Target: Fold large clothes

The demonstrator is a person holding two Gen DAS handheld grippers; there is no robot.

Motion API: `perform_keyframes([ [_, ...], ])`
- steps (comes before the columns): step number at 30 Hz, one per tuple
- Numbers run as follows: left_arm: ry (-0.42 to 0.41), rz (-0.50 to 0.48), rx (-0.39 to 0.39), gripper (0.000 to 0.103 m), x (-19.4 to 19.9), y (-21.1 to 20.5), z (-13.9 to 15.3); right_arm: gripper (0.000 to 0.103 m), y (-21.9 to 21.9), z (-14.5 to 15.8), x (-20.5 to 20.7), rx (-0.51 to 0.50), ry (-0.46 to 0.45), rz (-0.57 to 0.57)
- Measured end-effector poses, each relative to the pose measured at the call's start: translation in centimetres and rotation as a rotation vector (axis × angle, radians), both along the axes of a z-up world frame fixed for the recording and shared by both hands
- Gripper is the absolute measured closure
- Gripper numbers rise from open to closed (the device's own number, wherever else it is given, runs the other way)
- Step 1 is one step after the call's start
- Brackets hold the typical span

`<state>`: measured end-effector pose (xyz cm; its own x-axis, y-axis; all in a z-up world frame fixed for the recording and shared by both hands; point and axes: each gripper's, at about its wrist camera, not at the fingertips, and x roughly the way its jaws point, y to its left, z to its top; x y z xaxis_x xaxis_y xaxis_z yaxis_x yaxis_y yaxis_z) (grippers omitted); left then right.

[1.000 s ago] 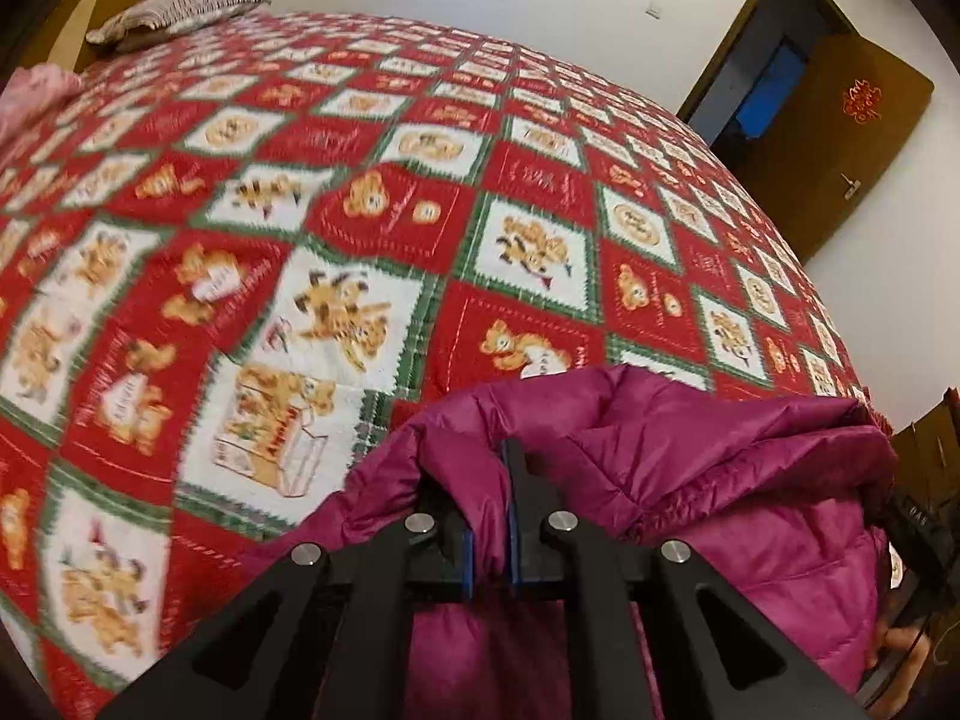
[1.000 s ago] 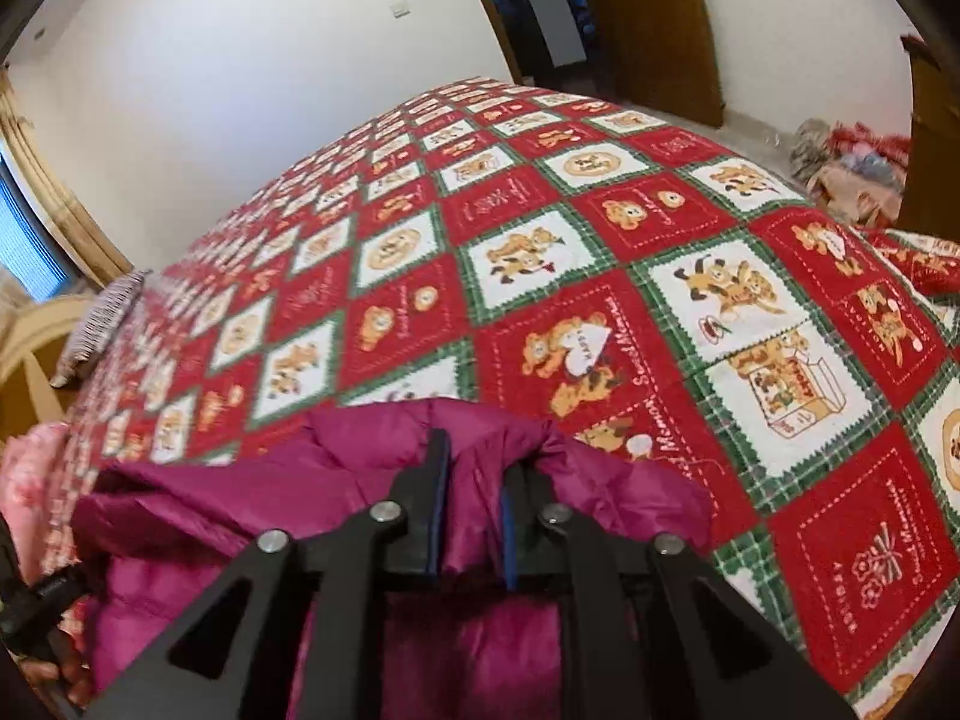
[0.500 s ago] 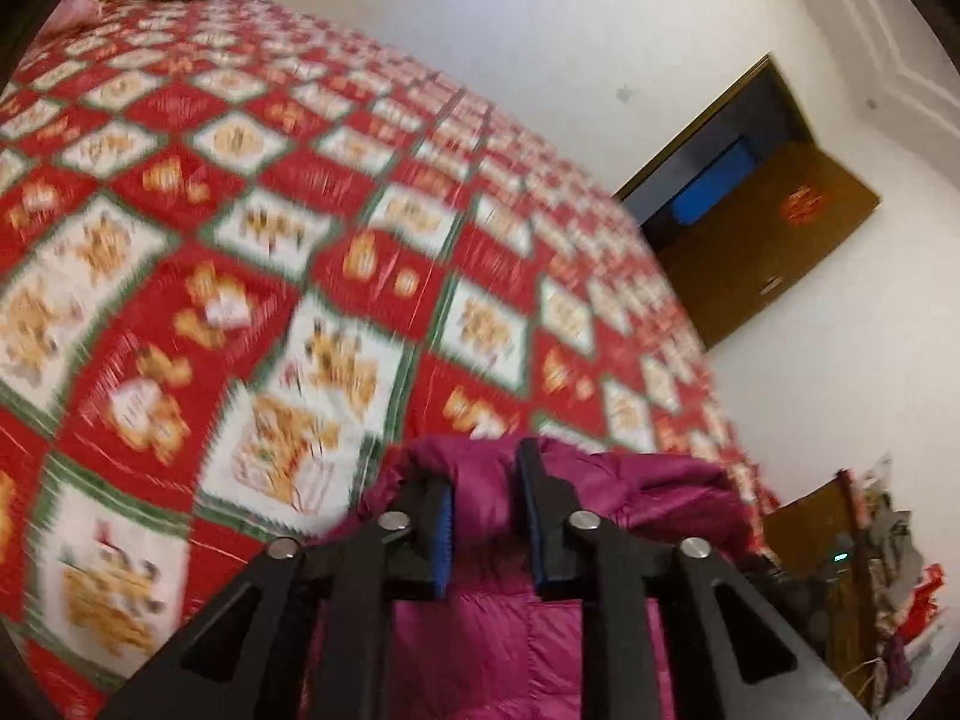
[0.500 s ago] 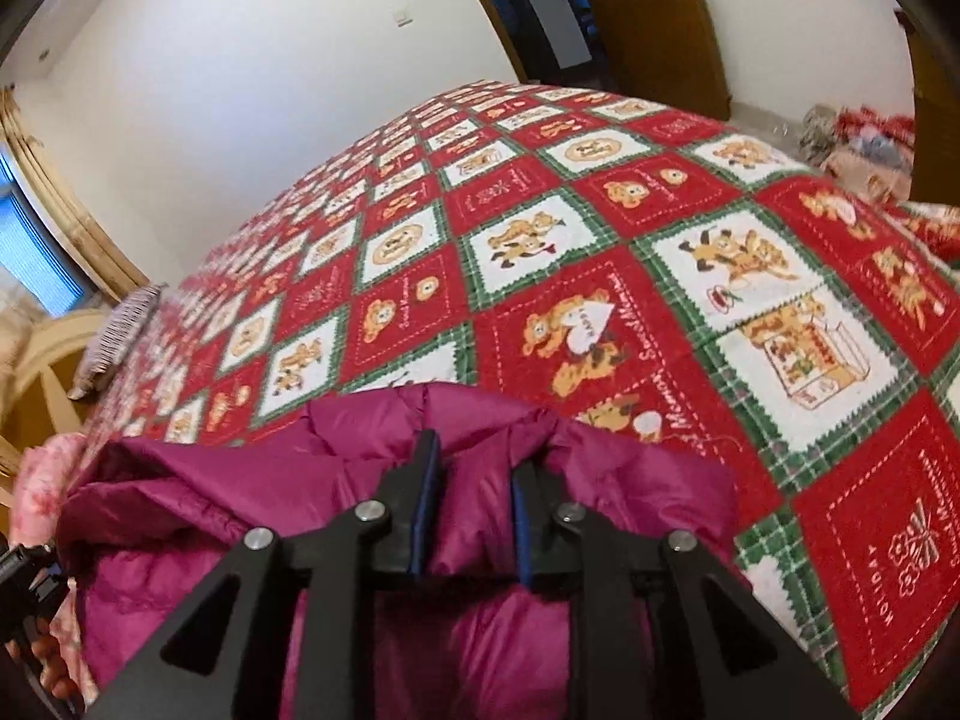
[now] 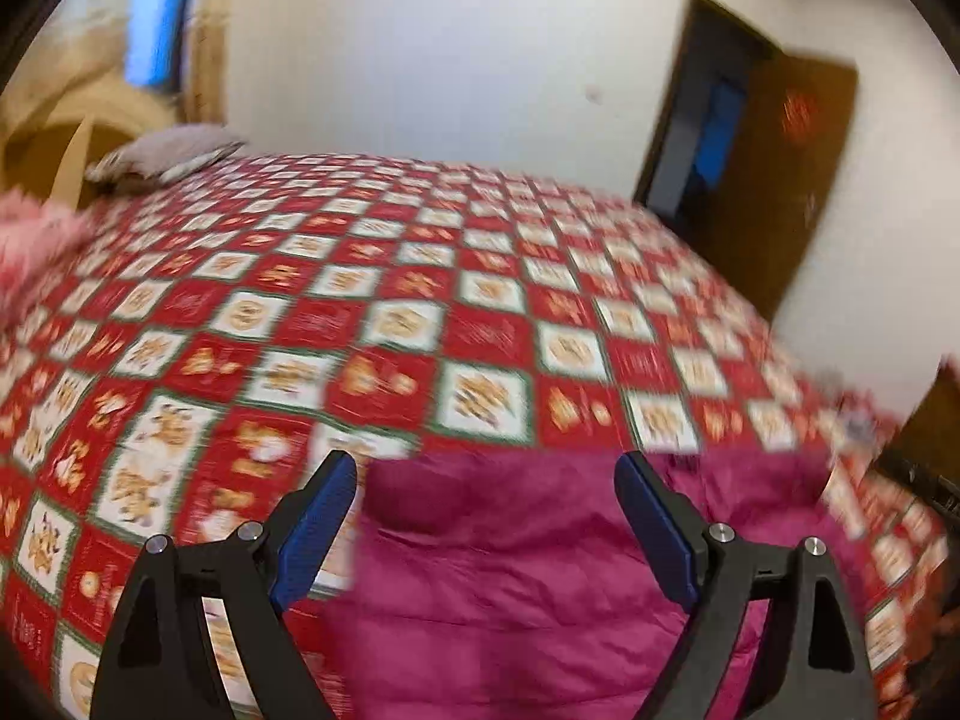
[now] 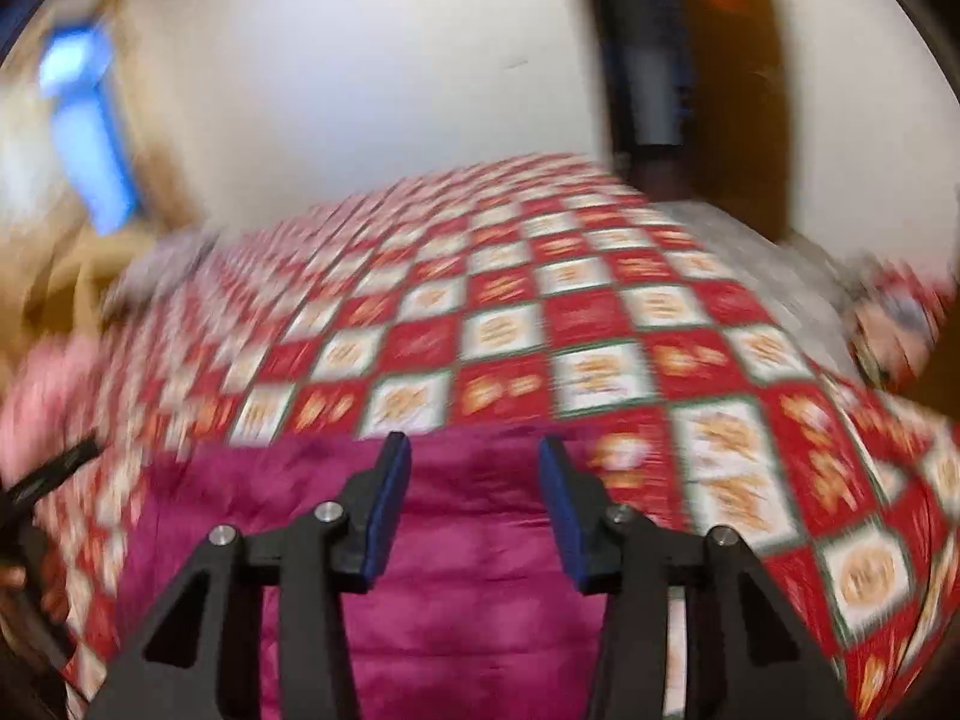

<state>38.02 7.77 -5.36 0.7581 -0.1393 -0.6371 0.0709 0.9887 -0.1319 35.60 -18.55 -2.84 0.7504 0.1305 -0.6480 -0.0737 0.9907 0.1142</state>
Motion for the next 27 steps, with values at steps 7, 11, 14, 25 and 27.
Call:
perform_keyframes([
  [7, 0.029, 0.066, 0.213, 0.015, 2.7, -7.1, -4.7, 0.068, 8.4, -8.1, 5.2, -0.173, 0.119, 0.066],
  [11, 0.103, 0.098, 0.214, 0.015, 3.8, -6.4, -8.0, 0.068, 7.4, -11.2, 5.5, -0.122, 0.14, 0.046],
  [14, 0.129, 0.112, 0.125, 0.013, 4.4, -5.1, -9.6, 0.068, 7.1, -11.3, 5.4, -0.106, 0.128, 0.043],
  [25, 0.136, 0.107, 0.057, 0.007, 5.2, -5.4, -11.4, 0.076, 5.9, -11.4, 5.7, -0.049, 0.138, 0.024],
  [27, 0.137, 0.108, 0.047, 0.007, 5.2, -5.2, -11.4, 0.077, 3.5, -10.4, 5.4, 0.005, 0.107, -0.035],
])
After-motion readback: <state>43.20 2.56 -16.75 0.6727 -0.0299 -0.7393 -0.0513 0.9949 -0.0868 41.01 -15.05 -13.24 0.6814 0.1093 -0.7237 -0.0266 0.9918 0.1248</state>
